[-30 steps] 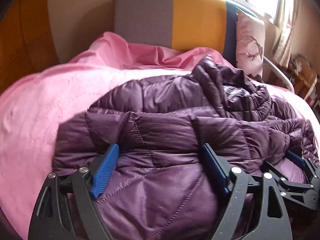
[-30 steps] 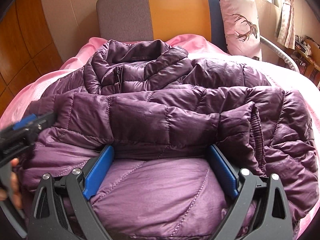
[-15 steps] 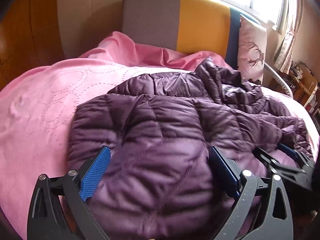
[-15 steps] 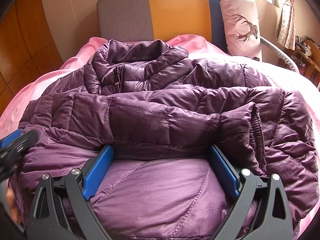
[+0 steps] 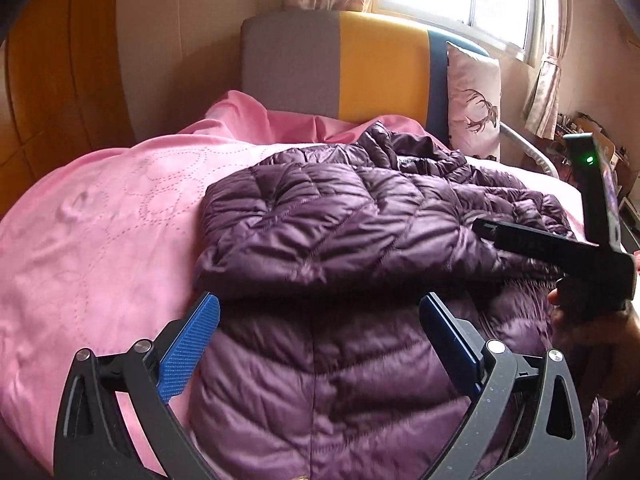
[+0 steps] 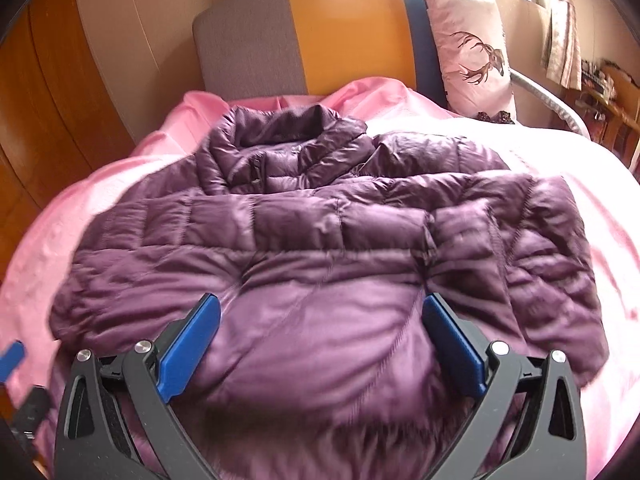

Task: Fold large clothes

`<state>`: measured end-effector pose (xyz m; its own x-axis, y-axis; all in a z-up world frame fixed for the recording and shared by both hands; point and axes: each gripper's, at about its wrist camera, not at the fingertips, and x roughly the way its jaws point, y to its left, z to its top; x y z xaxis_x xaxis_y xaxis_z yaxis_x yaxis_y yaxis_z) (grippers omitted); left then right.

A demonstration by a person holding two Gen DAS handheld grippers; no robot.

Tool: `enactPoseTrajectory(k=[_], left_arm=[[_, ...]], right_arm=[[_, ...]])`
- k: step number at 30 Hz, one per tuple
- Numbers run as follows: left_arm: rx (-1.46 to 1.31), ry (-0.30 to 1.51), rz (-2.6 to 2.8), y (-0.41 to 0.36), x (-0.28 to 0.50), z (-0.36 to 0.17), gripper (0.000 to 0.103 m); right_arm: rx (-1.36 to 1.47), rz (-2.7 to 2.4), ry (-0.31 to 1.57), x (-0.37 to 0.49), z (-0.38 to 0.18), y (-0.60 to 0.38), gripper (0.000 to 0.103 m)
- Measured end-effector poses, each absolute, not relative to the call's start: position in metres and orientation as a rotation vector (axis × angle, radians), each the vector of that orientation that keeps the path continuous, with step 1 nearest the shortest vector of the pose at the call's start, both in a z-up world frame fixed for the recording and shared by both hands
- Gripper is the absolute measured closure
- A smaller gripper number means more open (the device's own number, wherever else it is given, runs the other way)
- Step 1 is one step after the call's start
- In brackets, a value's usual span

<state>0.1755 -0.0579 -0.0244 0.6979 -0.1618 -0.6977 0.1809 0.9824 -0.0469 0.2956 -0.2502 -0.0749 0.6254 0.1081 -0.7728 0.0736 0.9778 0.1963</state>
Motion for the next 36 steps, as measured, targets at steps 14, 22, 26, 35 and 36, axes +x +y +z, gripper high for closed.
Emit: enactPoseTrajectory(k=[14,22,26,35,36], left_arm=[[0.027,0.822,-0.179,-0.034,0.124,-0.048,0.004],[0.014,0.88,-0.163,-0.017,0.107,-0.07,0.004],[-0.008,0.895,-0.17,-0.007,0.098,-0.077,0.004],[-0.098,0.943,-0.251,0.031,0.062,-0.073,0.004],[-0.118,0.963,-0.263,0.038,0.058,-0.074,0.004]], right_arm=[[0.26,-0.059,0.931,0.184,-0.064,-0.297,0.002],[0.294,-0.117,0.975,0.13,-0.077,-0.334,0.002],[0.307,-0.099,0.967,0.101,-0.082,-0.339,0.002],[0.354,-0.015,1.001,0.045,-0.08,-0.336,0.002],[0.366,0.0,1.013,0.037,-0.081,-0.336,0.002]])
